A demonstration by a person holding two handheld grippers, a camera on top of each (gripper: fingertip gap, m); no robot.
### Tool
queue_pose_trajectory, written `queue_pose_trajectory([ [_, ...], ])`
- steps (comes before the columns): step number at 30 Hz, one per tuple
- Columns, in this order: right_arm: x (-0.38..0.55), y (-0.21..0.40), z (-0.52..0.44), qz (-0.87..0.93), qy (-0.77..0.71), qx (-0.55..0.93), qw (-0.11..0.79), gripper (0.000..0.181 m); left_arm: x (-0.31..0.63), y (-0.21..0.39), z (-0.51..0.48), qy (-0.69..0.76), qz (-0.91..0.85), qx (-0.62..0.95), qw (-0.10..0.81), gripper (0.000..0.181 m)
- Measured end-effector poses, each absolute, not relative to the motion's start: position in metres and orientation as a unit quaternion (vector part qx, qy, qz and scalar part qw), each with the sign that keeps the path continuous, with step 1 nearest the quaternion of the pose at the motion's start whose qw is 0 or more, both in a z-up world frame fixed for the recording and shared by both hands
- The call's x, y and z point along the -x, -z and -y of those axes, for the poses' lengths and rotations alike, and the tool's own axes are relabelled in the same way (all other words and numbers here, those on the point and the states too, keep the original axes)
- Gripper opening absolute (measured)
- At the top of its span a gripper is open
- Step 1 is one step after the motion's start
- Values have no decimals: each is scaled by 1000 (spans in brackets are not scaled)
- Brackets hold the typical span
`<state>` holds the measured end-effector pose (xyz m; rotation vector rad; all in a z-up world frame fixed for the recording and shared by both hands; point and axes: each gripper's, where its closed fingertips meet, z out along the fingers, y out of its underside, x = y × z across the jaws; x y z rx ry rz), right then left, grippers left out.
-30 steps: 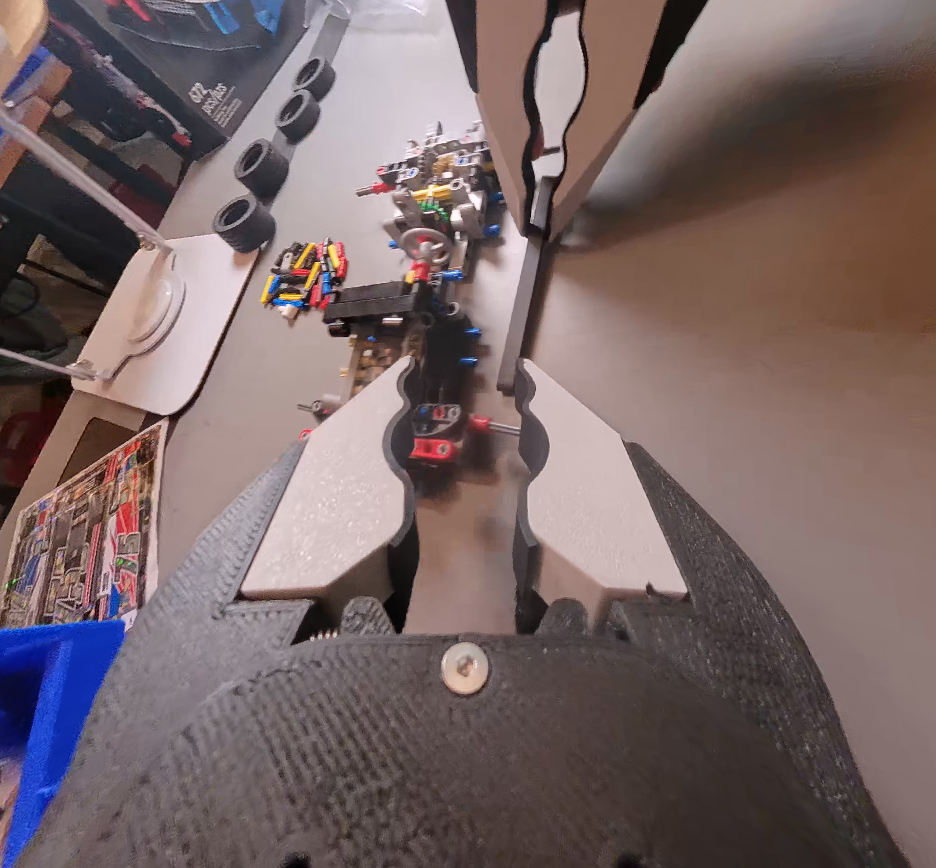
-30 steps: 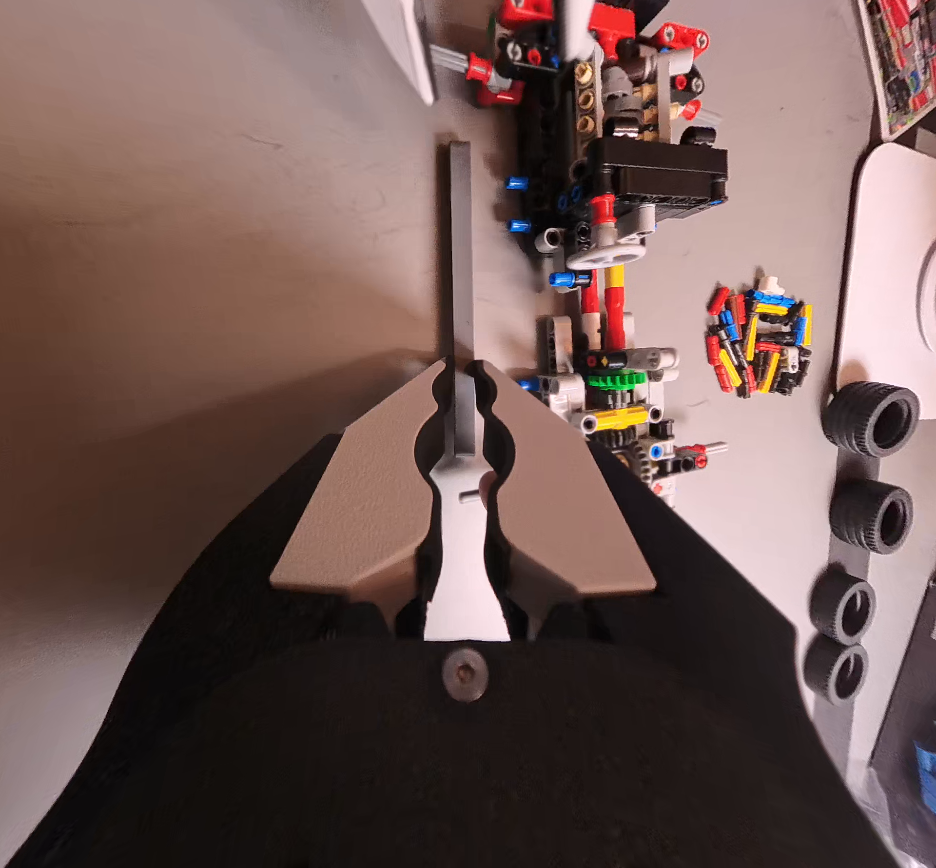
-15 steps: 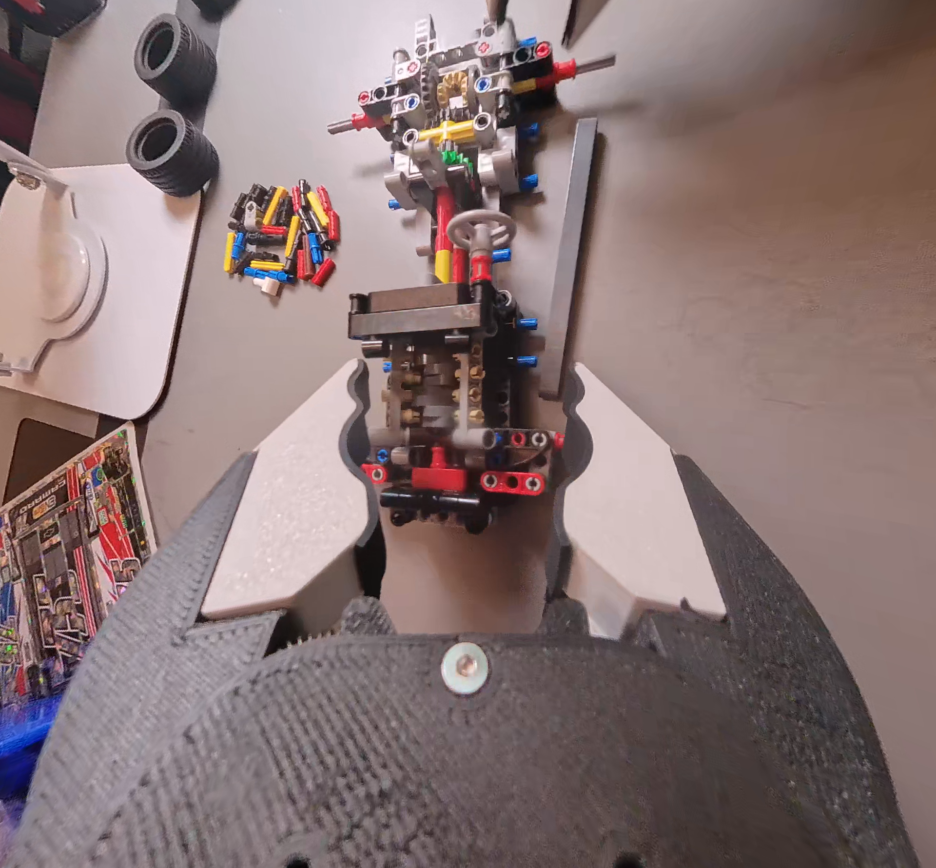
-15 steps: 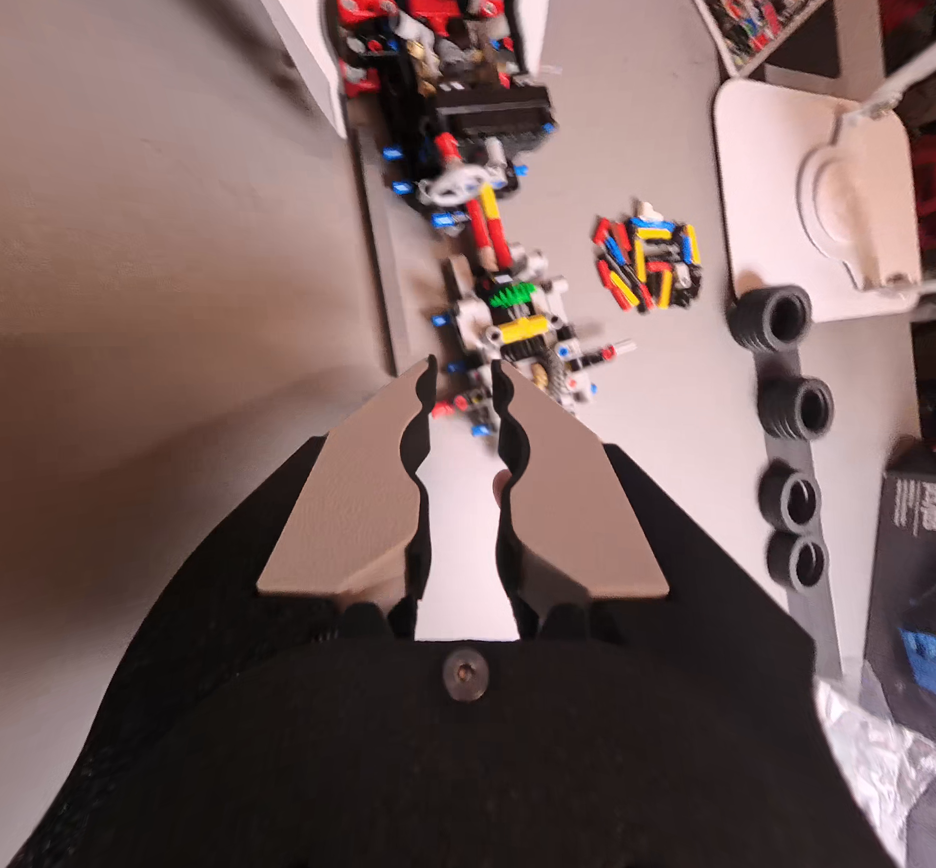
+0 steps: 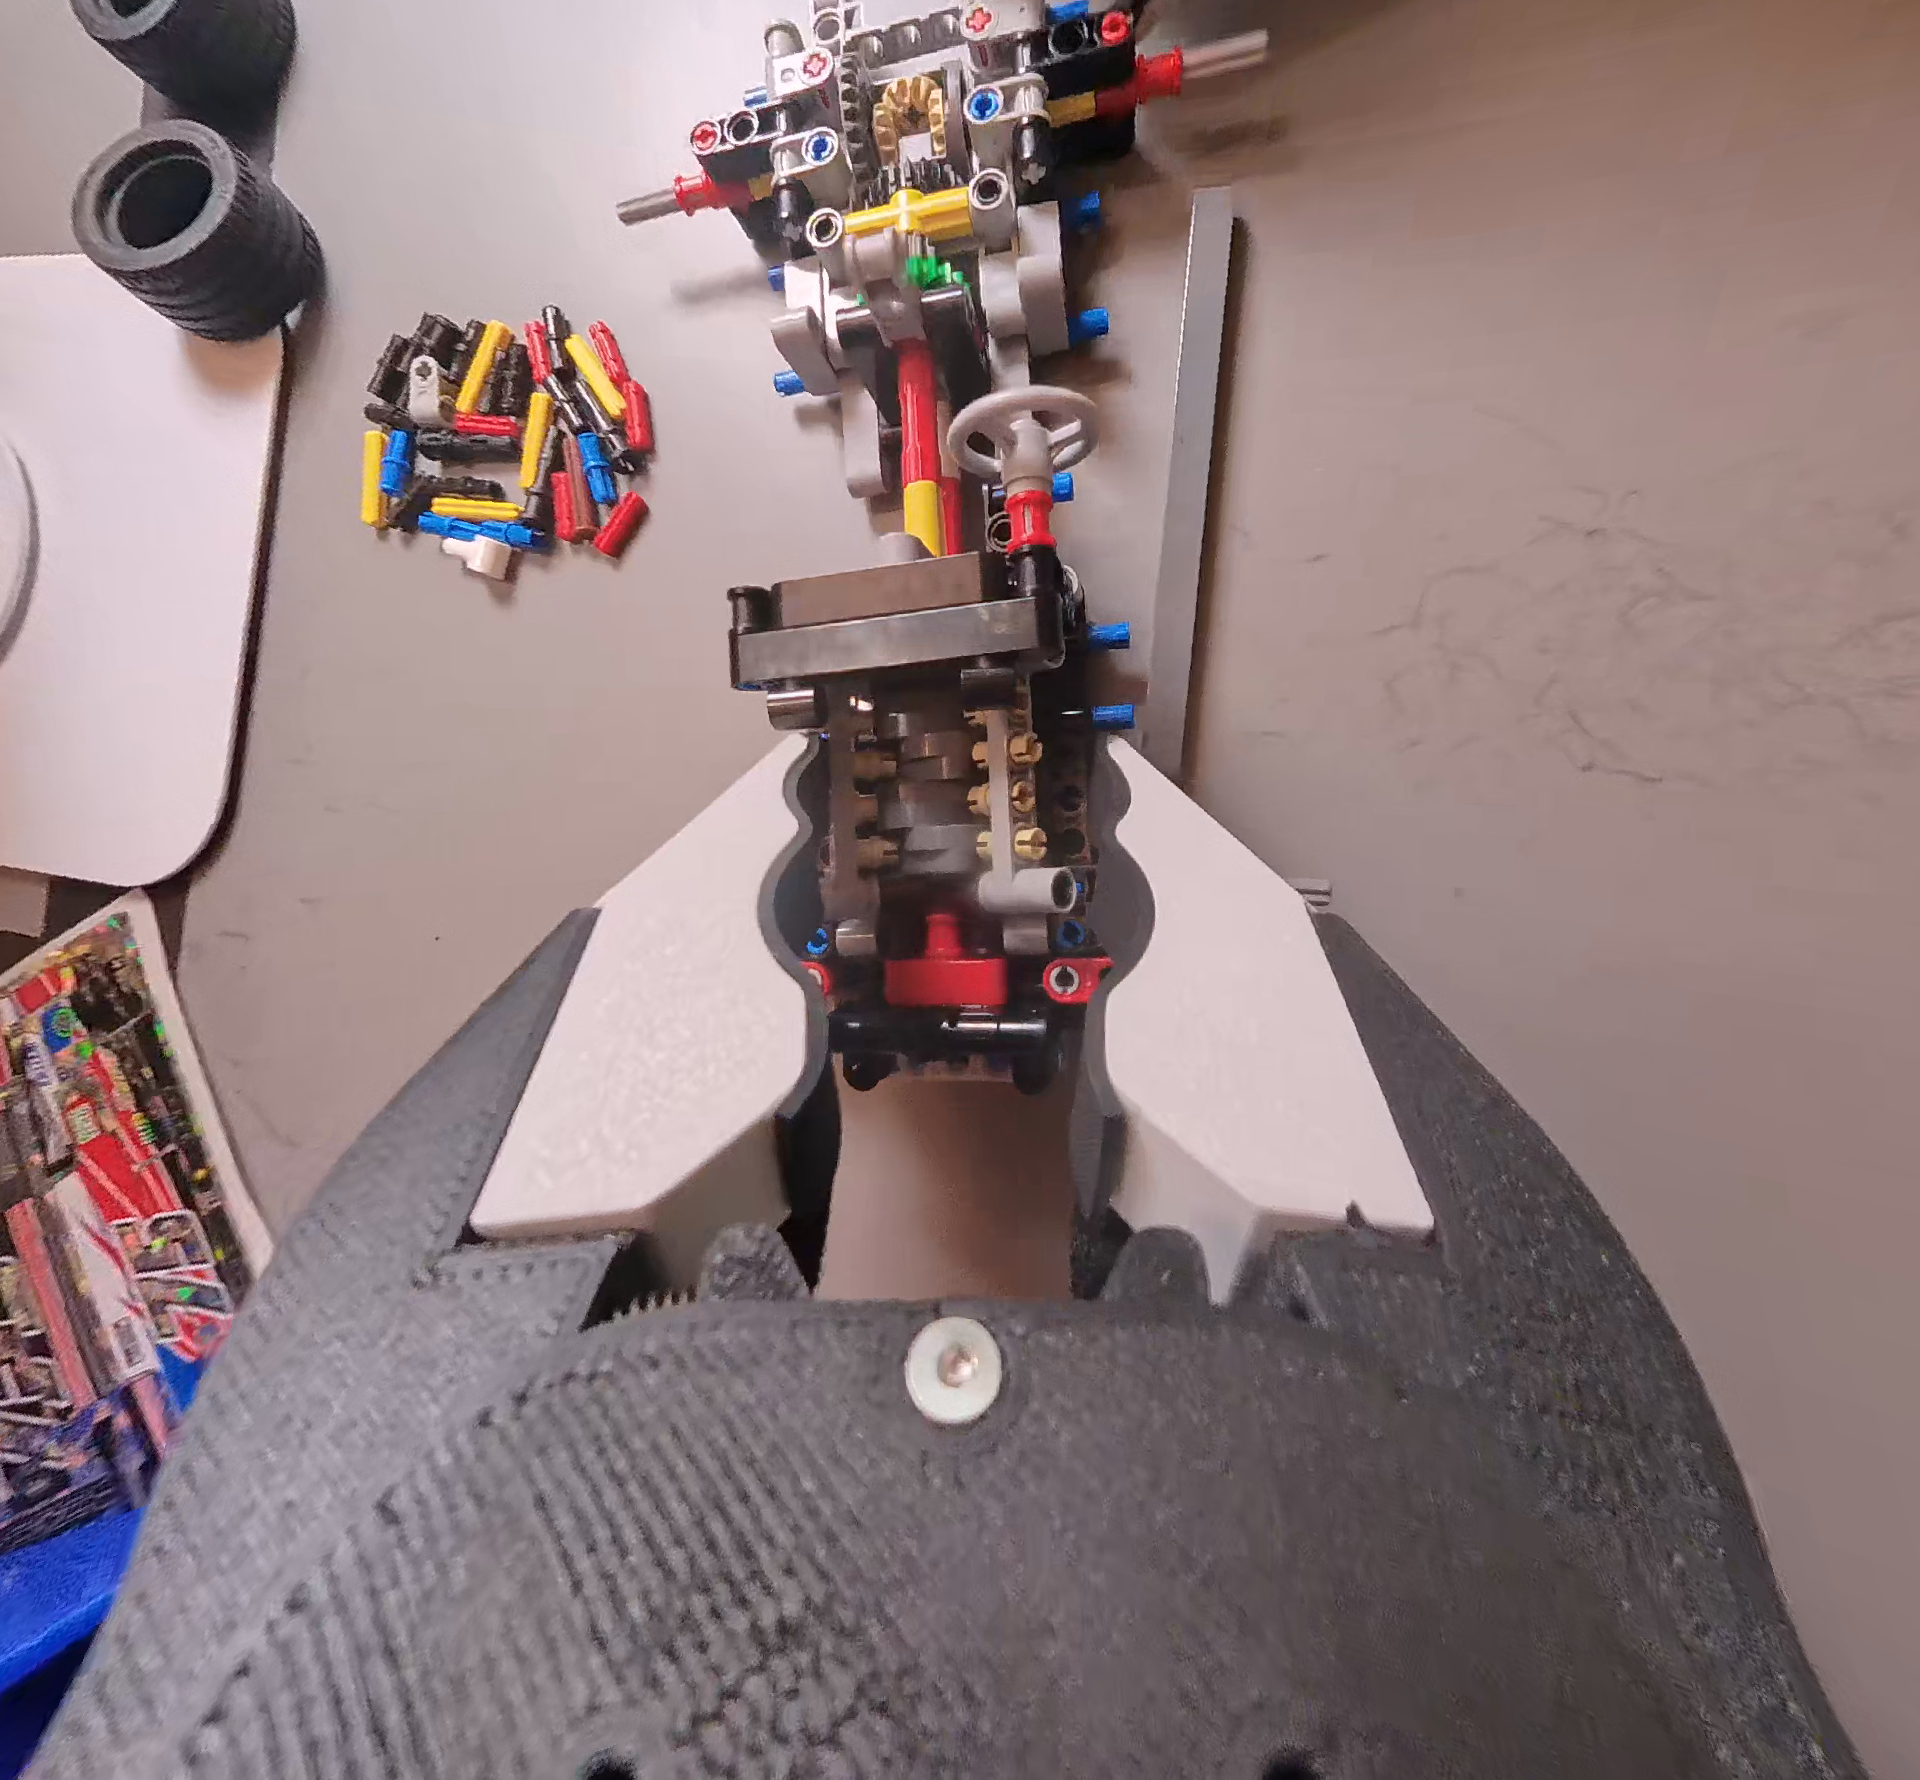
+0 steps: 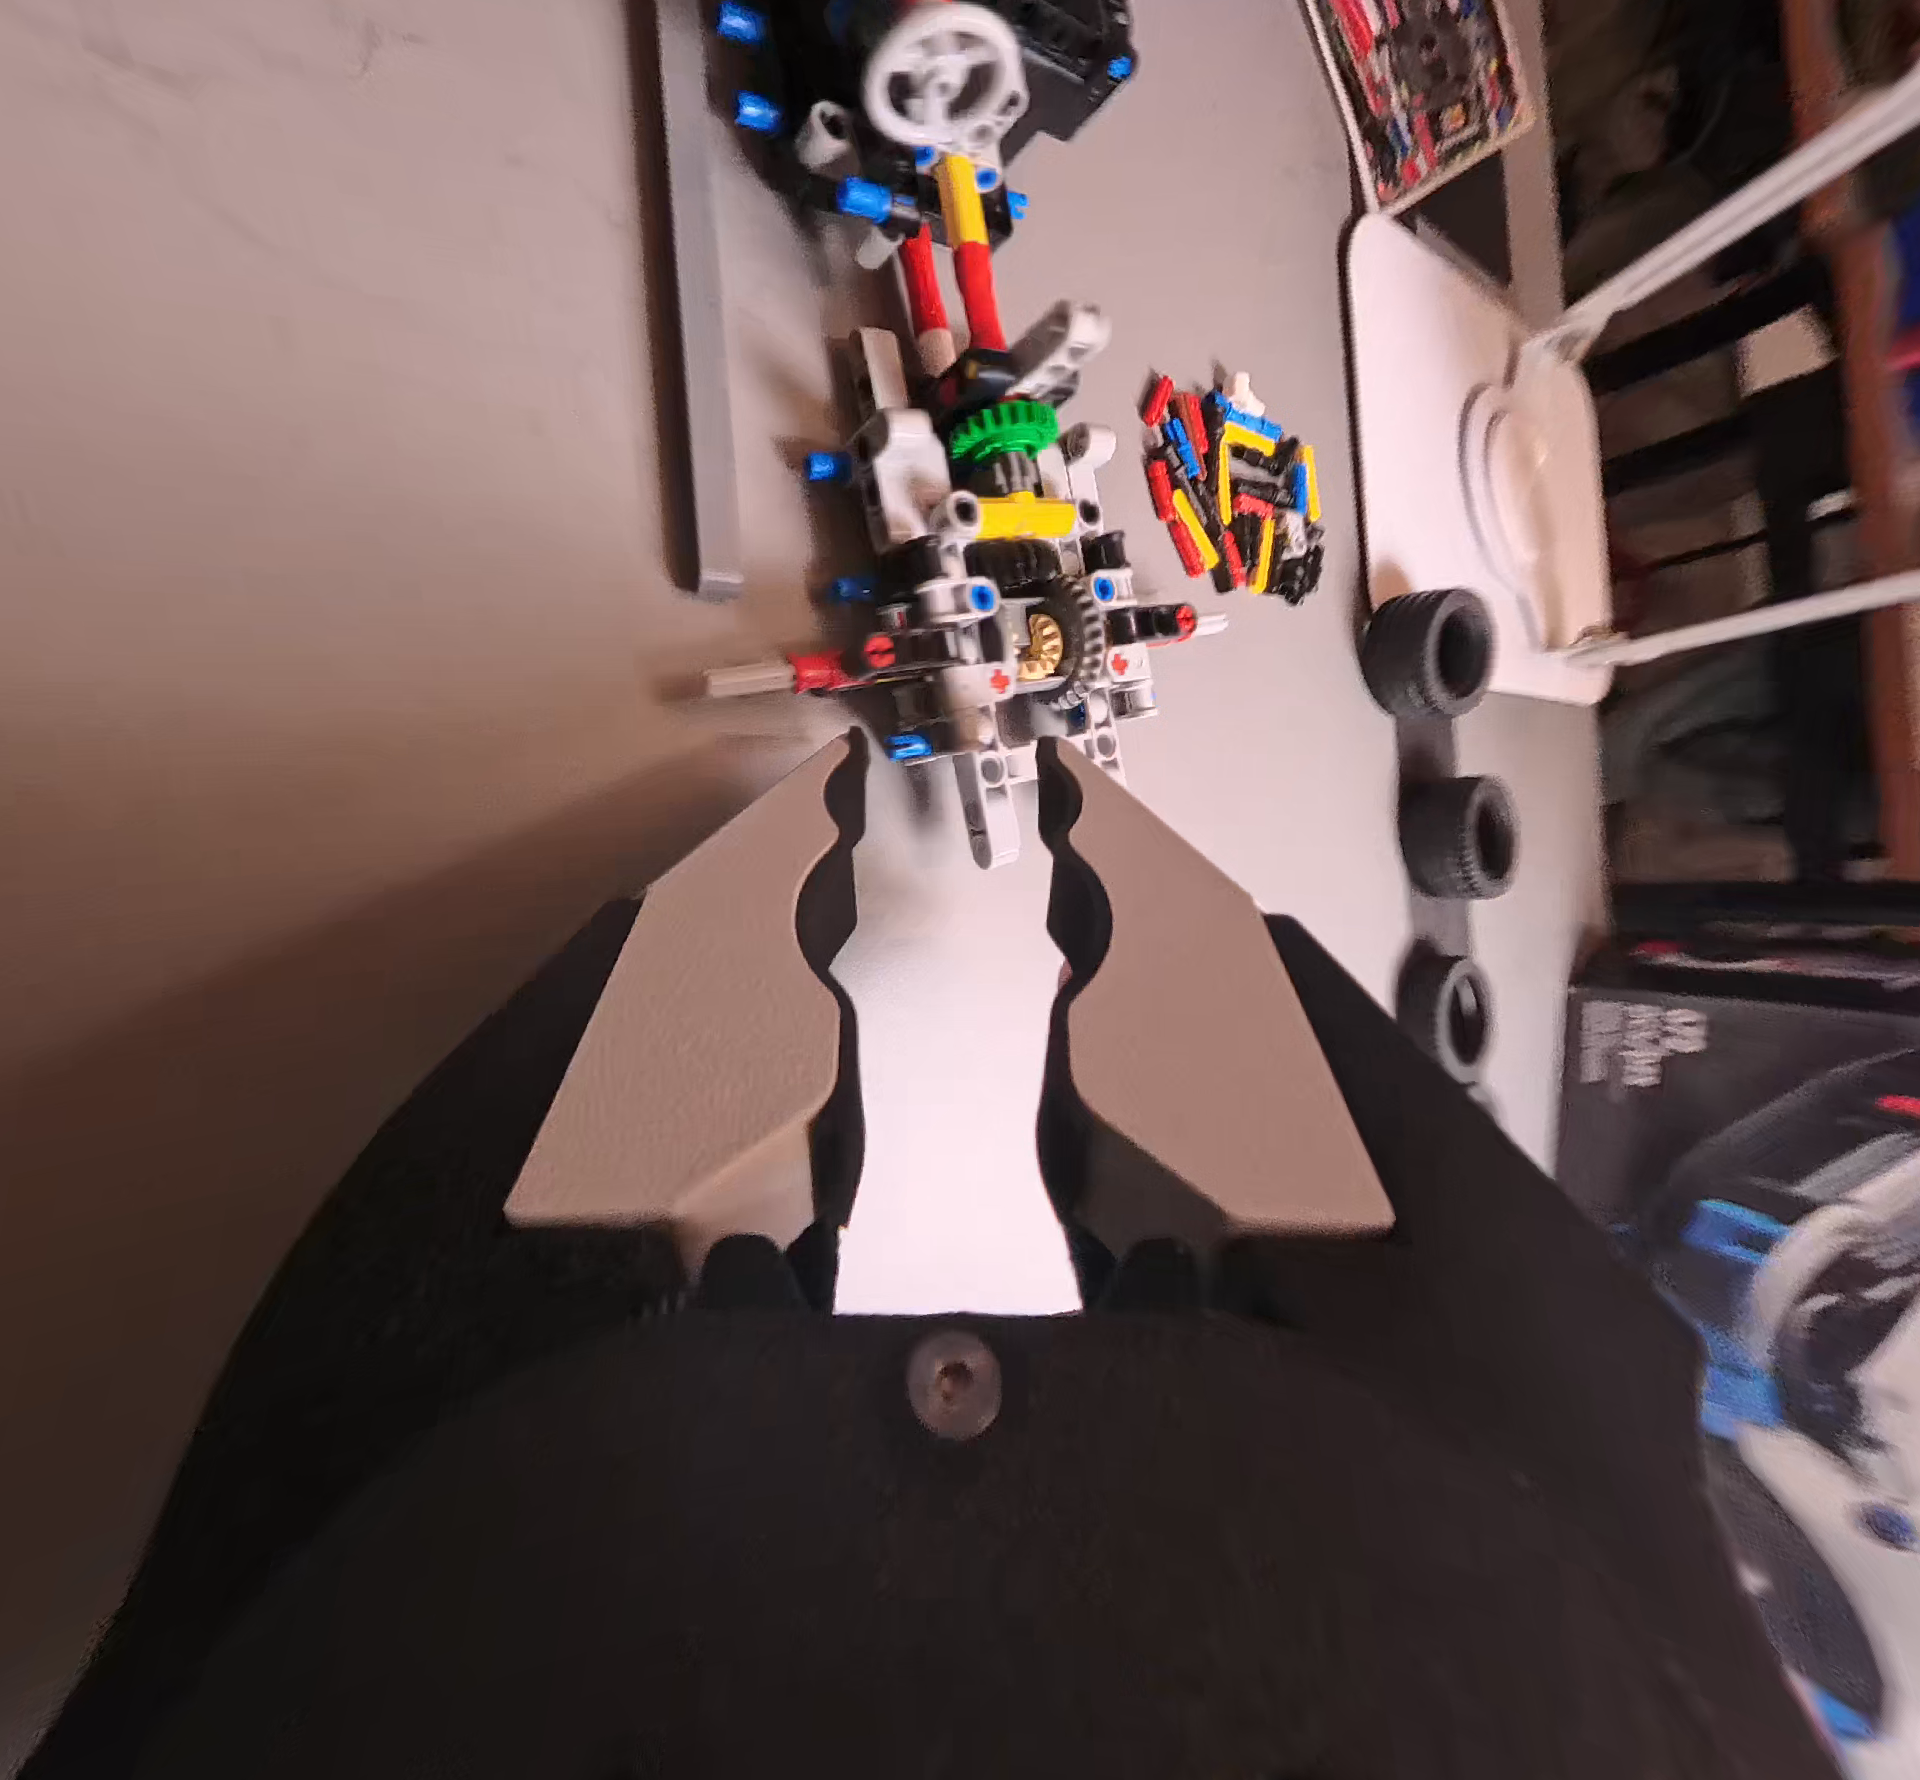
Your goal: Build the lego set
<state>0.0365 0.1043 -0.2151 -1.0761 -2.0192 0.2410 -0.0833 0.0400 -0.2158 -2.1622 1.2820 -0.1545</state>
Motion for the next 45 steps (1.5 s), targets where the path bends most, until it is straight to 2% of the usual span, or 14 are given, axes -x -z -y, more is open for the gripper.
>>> queue_pose_trajectory([
  [6, -24, 216, -101, 814, 4, 305, 495, 30, 80, 209, -38, 164, -468, 829, 257, 48],
  [12, -26, 212, -86, 834, -42, 303, 459, 24, 81, 204, -27, 286, -437, 829, 201, 41],
  [15, -28, 207, -87, 846, -60, 323, 421, 24, 81, 198, -30, 288, -435, 821, 233, 49],
  [19, -28, 203, -89, 848, -98, 353, 383, 23, 81, 173, -25, 264, -435, 797, 325, 58],
  [22, -29, 200, -92, 839, -140, 391, 351, 24, 91, 173, -5, 175, -468, 781, 374, 73],
  [26, -29, 196, -93, 821, -210, 441, 295, 24, 109, 193, 2, 38, -485, 765, 422, 85],
  [29, -26, 188, -89, 802, -272, 473, 244, 24, 112, 203, -13, -34, -486, 744, 457, 81],
  [32, -24, 180, -85, 785, -317, 496, 193, 24, 109, 206, -31, -77, -502, 716, 480, 61],
  [35, -25, 177, -89, 770, -340, 516, 161, 24, 106, 205, -40, -68, -503, 709, 489, 55],
  [36, -25, 175, -90, 761, -353, 523, 151, 24, 105, 201, -40, -56, -500, 709, 495, 43],
  [45, -26, 160, -74, 729, -421, 534, 79, 25, 102, 178, -21, 96, -444, 760, 465, 38],
])
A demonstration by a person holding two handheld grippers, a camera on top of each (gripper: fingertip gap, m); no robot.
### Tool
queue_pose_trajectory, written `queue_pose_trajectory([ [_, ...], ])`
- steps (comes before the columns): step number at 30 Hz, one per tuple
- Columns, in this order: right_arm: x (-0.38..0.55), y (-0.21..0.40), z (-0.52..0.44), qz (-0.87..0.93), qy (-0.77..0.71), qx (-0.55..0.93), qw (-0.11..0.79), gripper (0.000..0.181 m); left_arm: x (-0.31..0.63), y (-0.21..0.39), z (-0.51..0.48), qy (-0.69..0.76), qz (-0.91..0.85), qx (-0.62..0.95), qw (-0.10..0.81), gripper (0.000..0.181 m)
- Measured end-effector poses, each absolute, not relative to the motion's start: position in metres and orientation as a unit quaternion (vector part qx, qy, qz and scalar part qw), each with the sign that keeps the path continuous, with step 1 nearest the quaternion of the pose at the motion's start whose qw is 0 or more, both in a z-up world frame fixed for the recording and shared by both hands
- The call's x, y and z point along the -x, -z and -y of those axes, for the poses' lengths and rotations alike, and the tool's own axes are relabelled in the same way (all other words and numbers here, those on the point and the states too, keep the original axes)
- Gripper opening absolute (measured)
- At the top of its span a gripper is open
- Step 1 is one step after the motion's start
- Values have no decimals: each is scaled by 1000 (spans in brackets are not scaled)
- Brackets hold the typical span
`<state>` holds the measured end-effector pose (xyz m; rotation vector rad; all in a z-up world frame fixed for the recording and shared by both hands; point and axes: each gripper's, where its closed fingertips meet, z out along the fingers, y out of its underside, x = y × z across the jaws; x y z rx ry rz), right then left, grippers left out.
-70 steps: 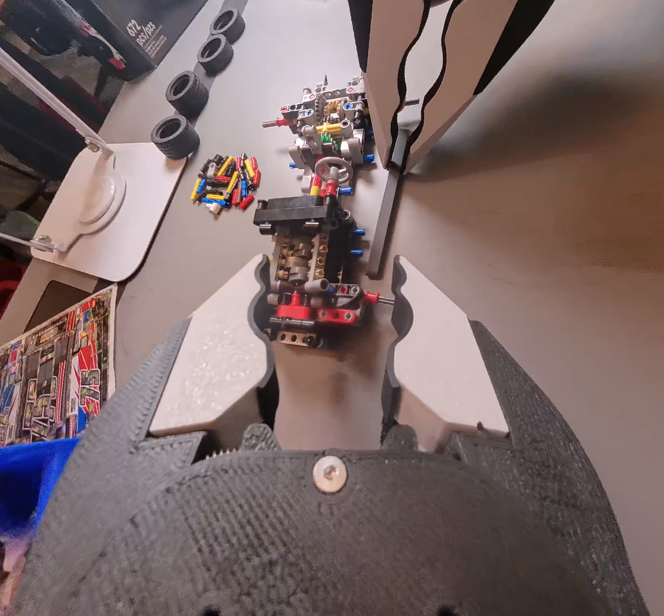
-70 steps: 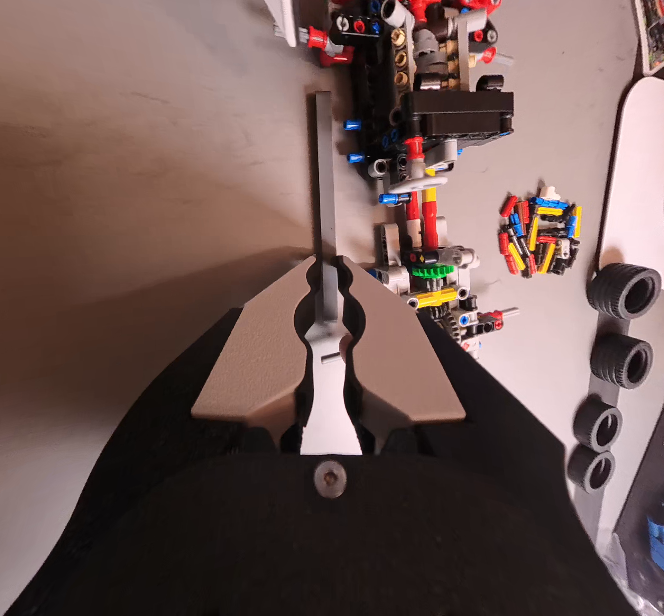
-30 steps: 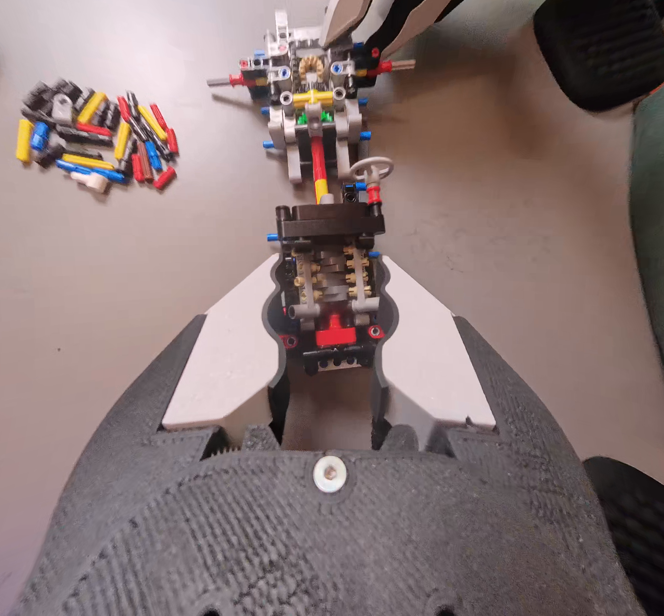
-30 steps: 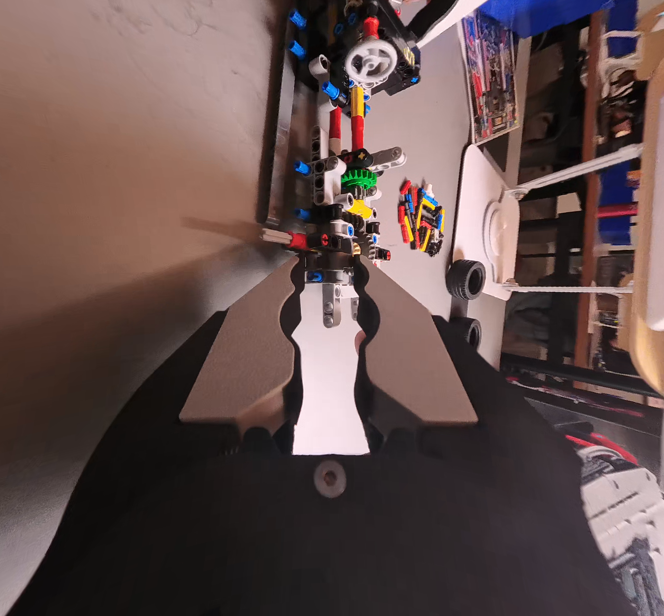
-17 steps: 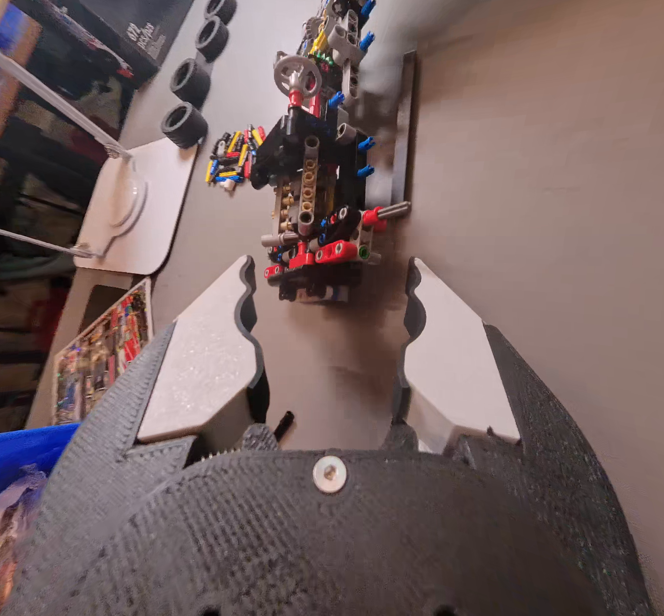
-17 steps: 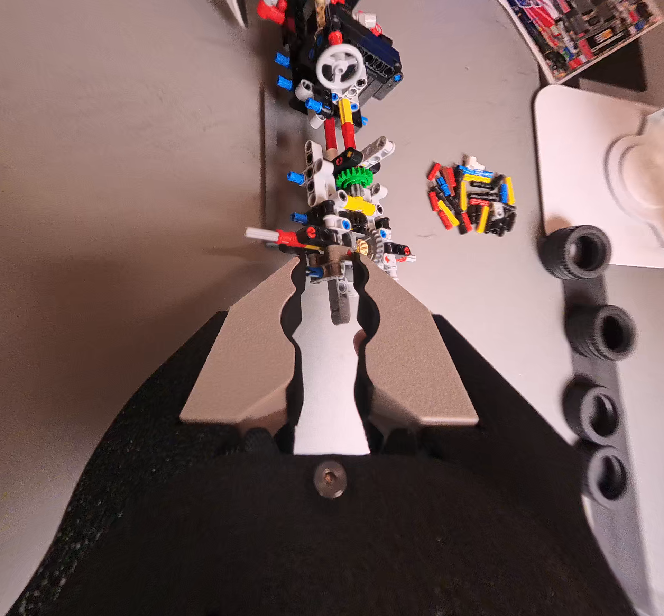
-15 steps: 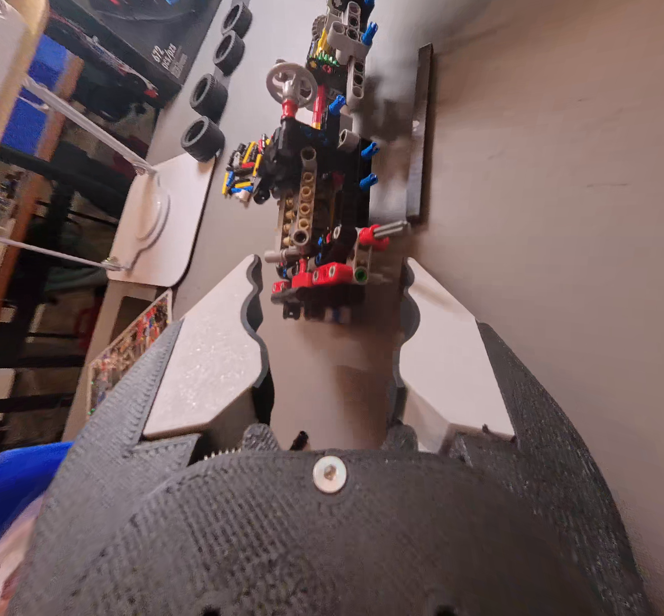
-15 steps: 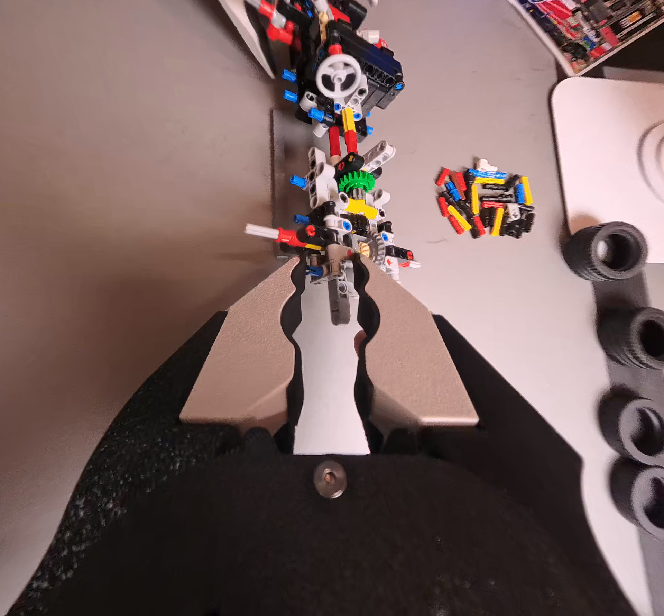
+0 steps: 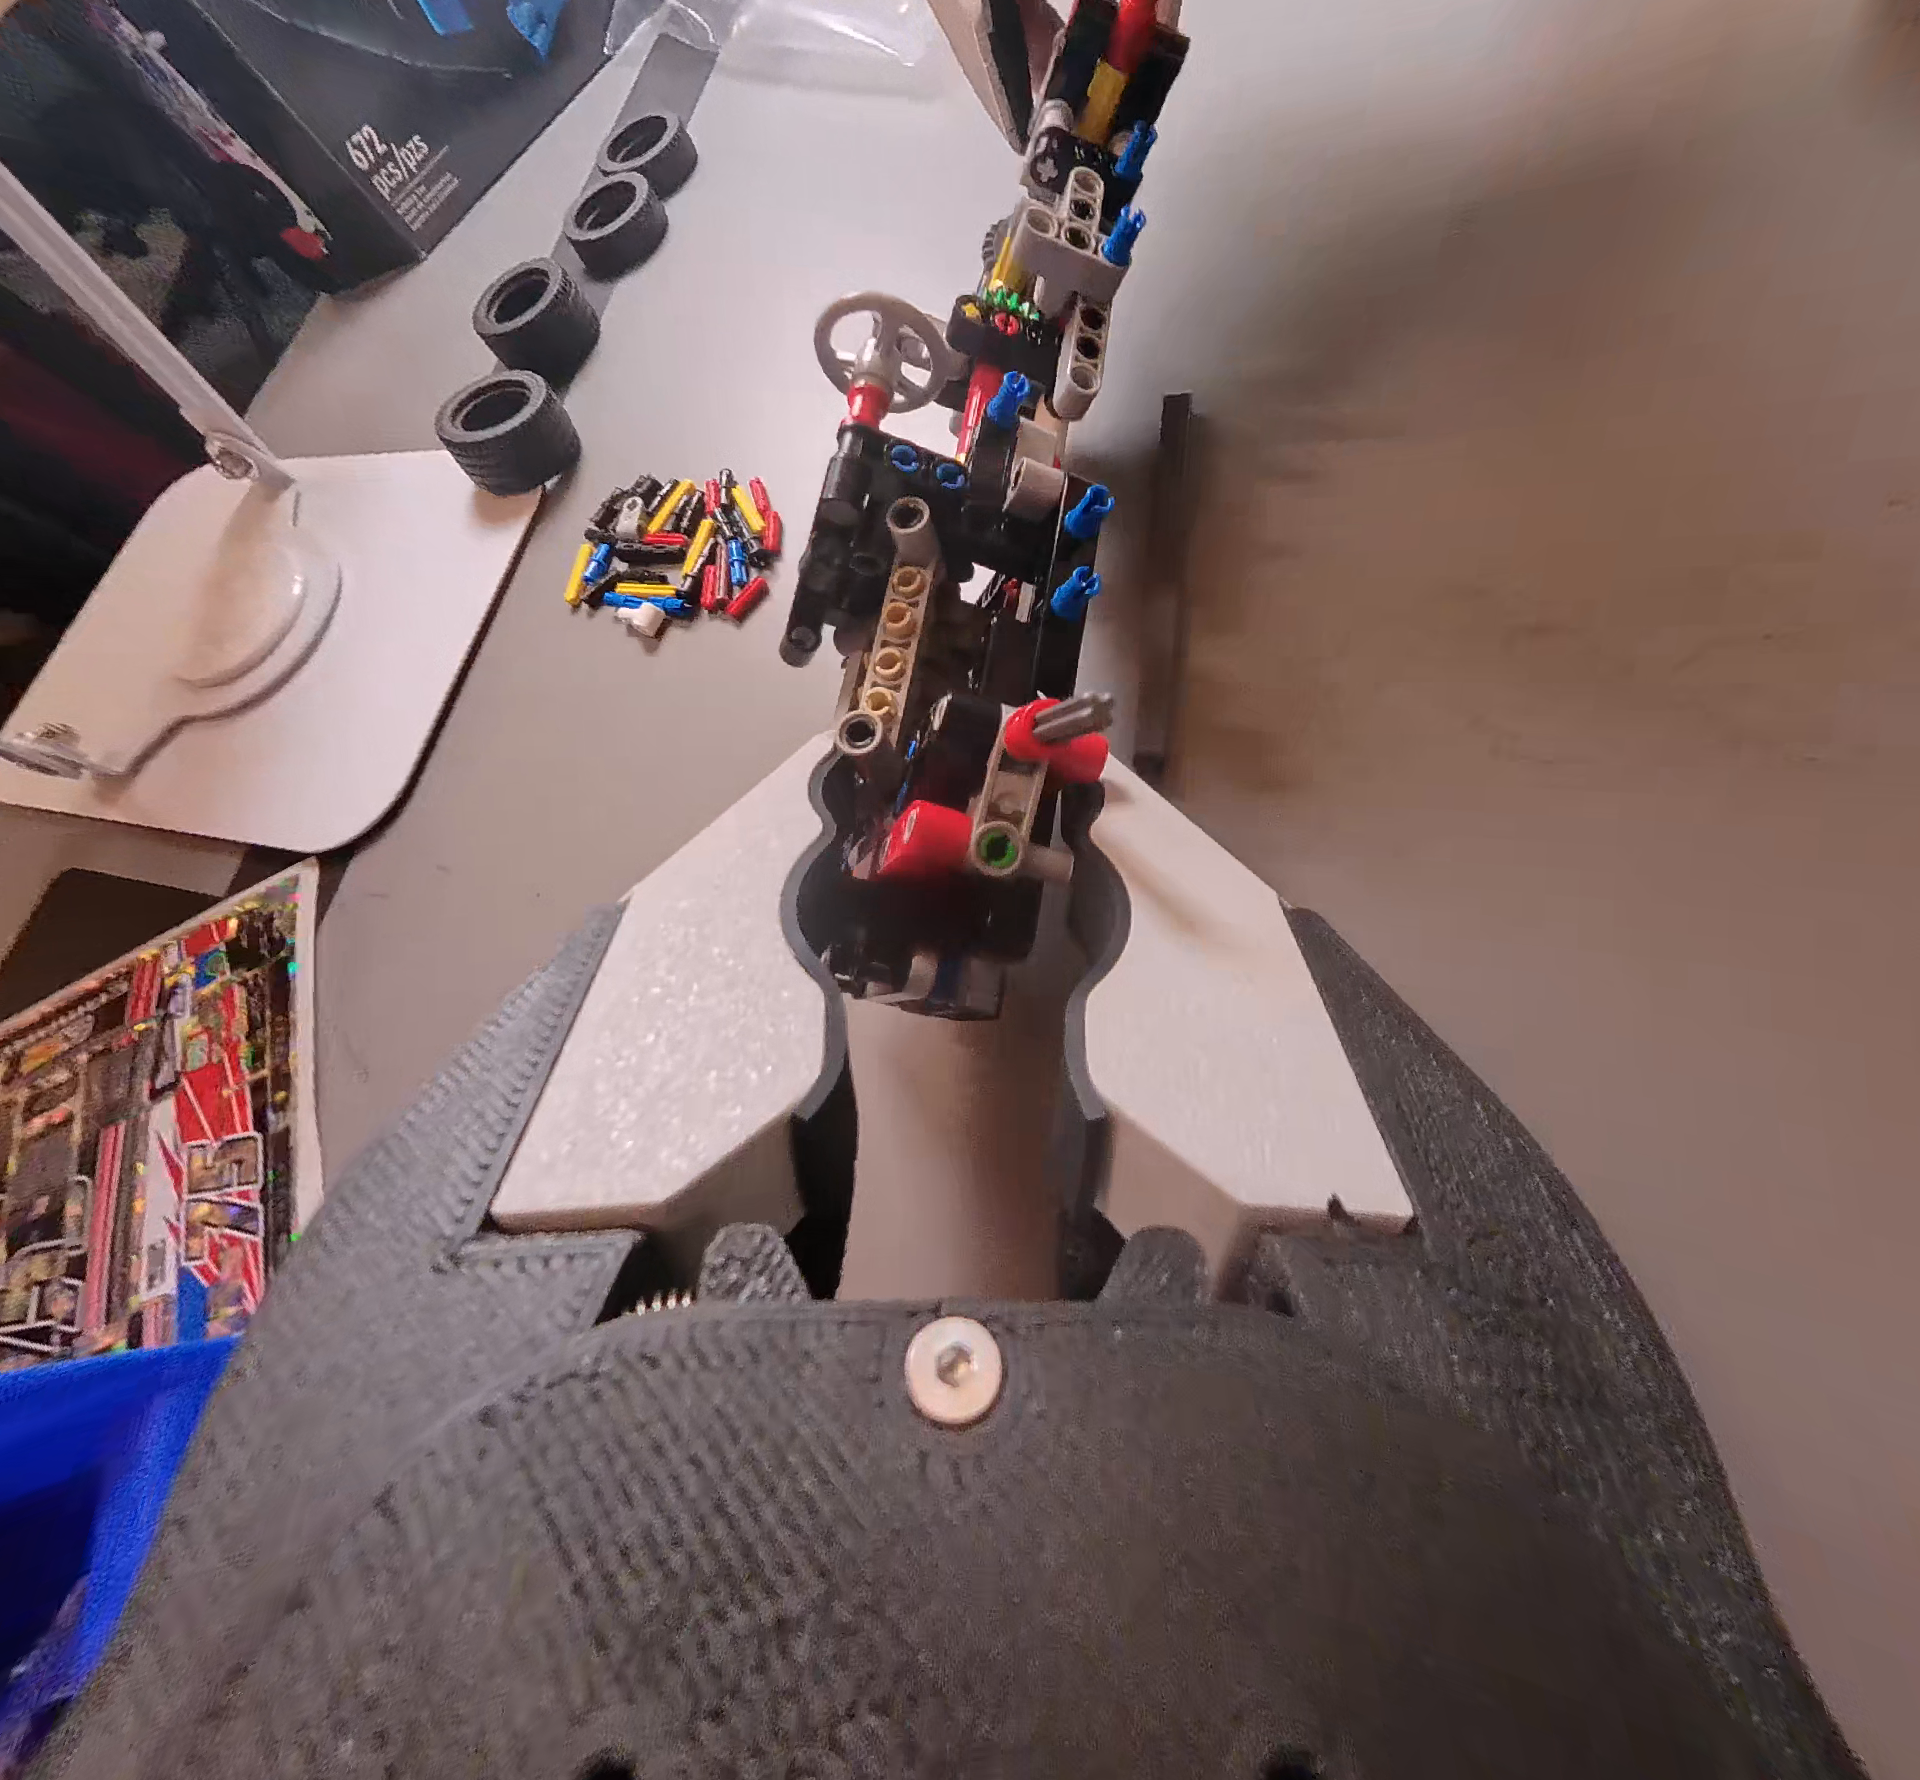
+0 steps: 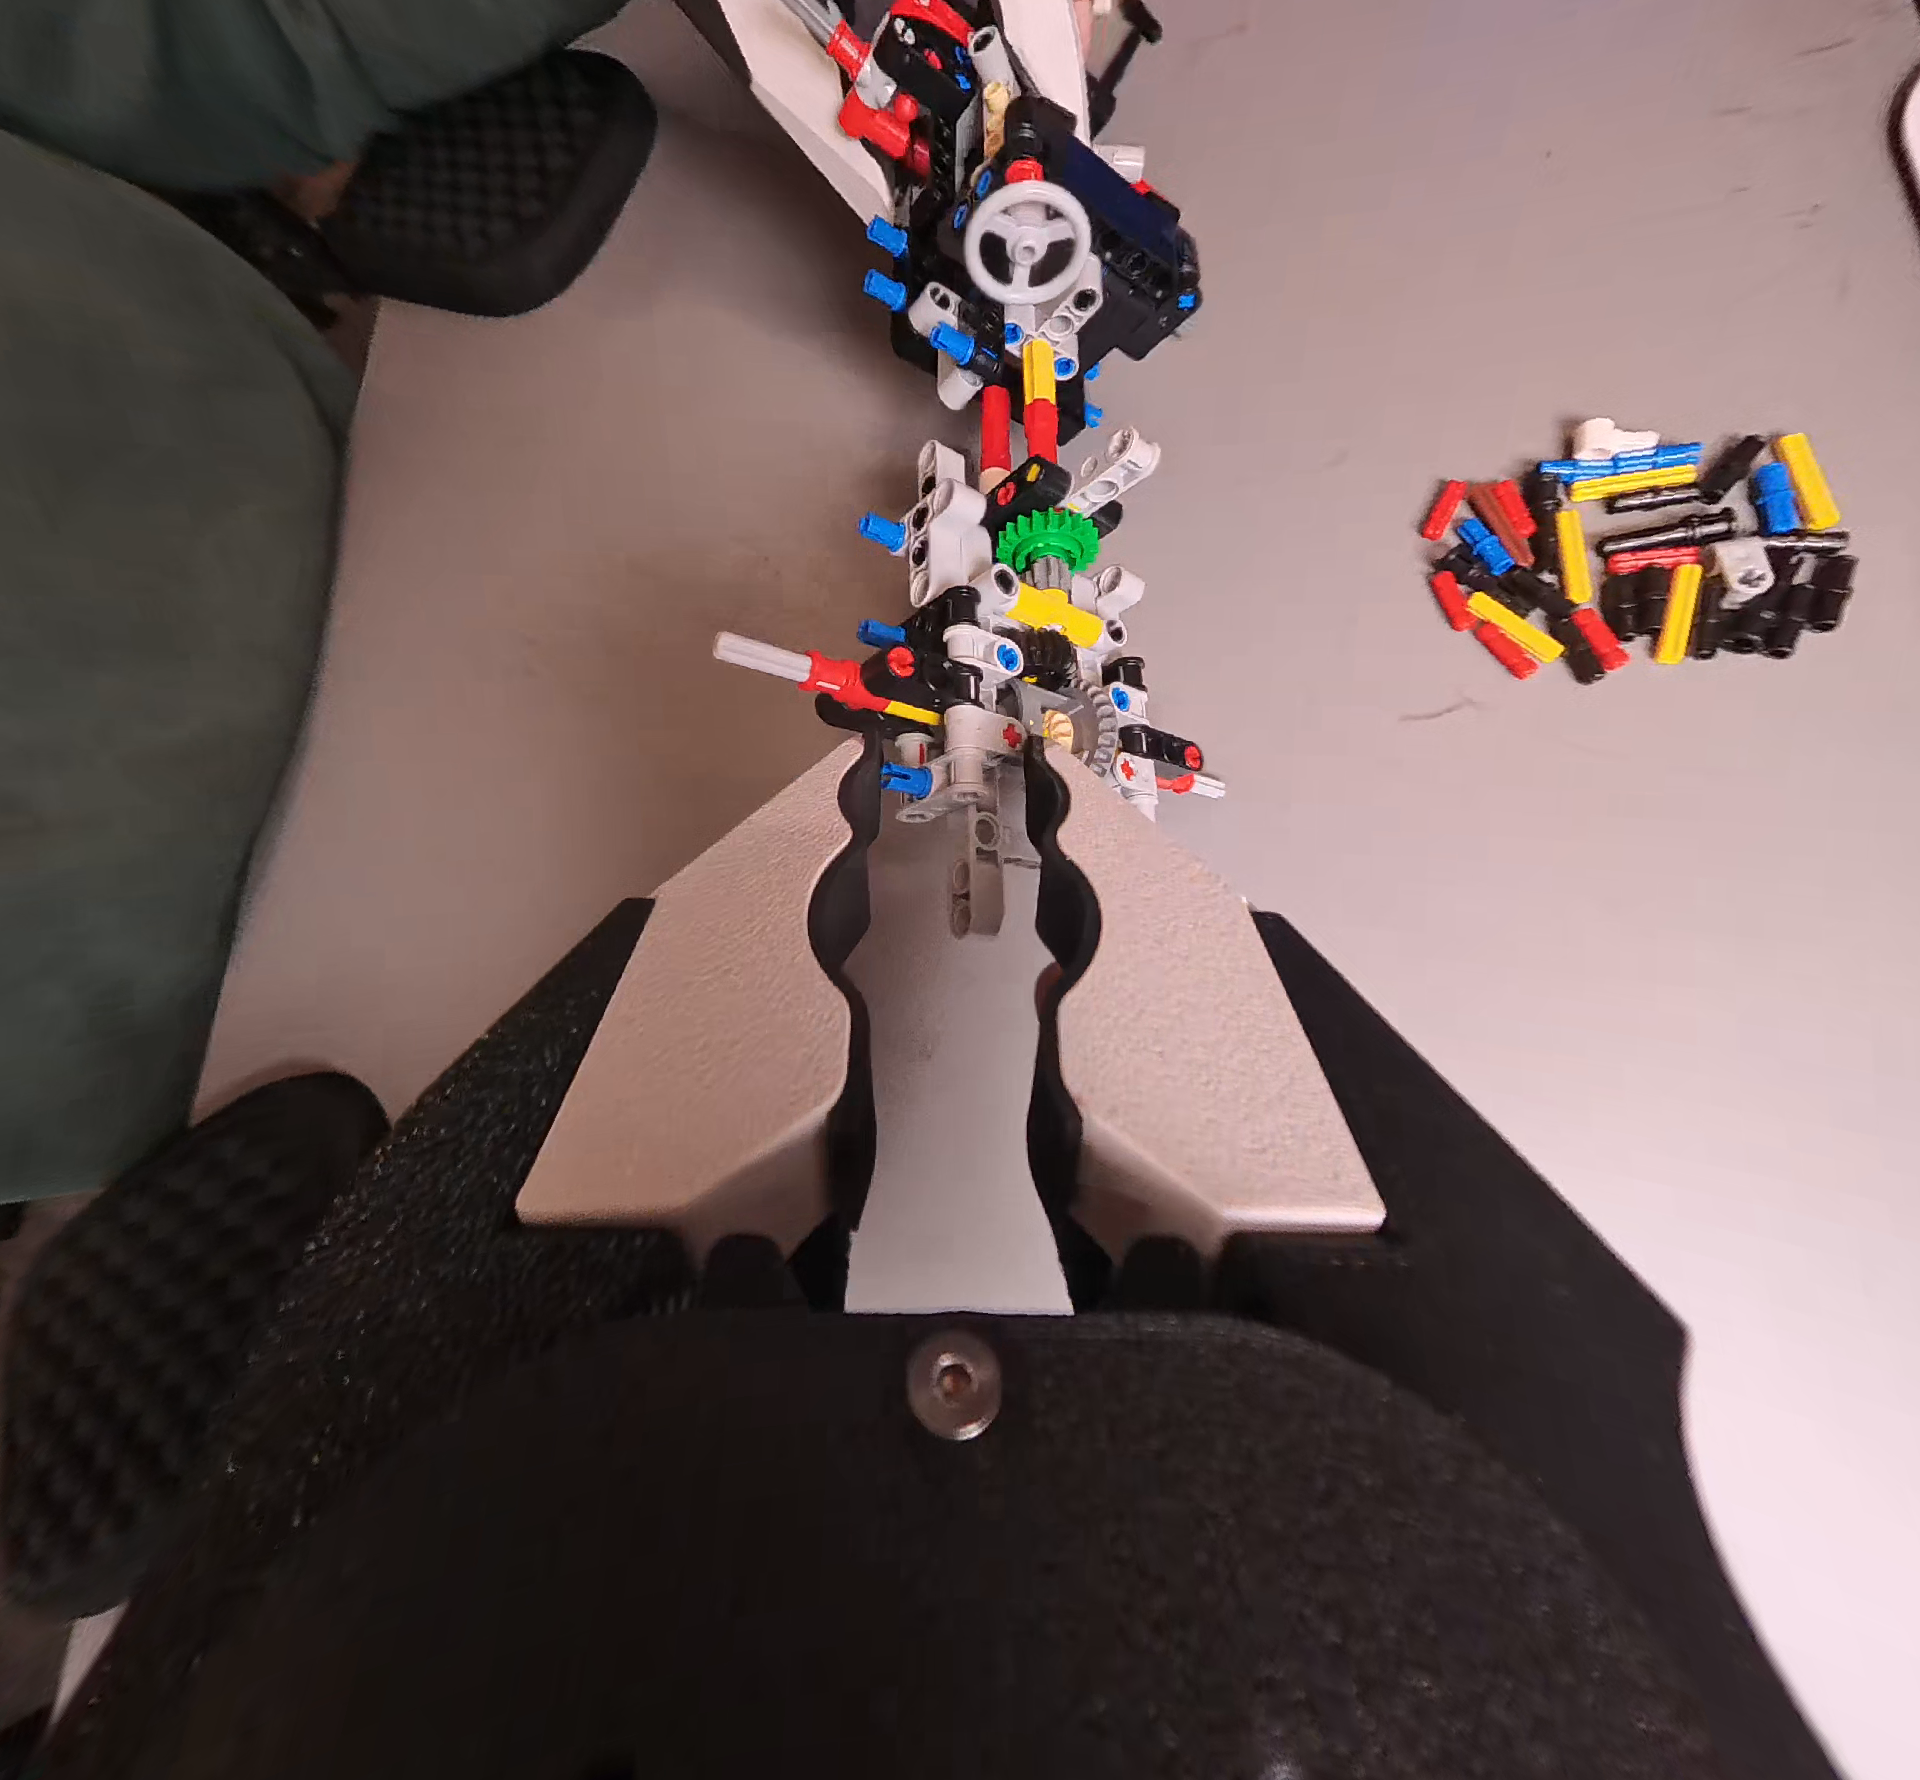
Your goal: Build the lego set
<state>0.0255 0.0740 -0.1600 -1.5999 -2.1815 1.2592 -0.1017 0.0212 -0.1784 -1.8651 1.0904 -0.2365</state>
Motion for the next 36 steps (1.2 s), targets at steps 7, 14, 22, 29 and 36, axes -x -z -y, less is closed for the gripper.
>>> queue_pose_trajectory([
  [7, -31, 129, -85, 754, -320, 516, 250, 32, 107, 170, -21, 155, -377, 798, 444, 38],
  [14, -30, 143, -93, 781, -114, 456, 411, 60, 107, 168, -23, 185, -374, 801, 429, 38],
  [22, 12, 170, -83, 818, -157, 436, 341, 25, 103, 165, -24, 202, -373, 792, 439, 45],
  [29, 10, 168, -85, 820, -231, 452, 265, 23, 114, 183, -31, 138, -407, 767, 476, 68],
  [36, 9, 165, -87, 797, -309, 466, 228, 23, 99, 179, -48, 125, -414, 733, 526, 39],
])
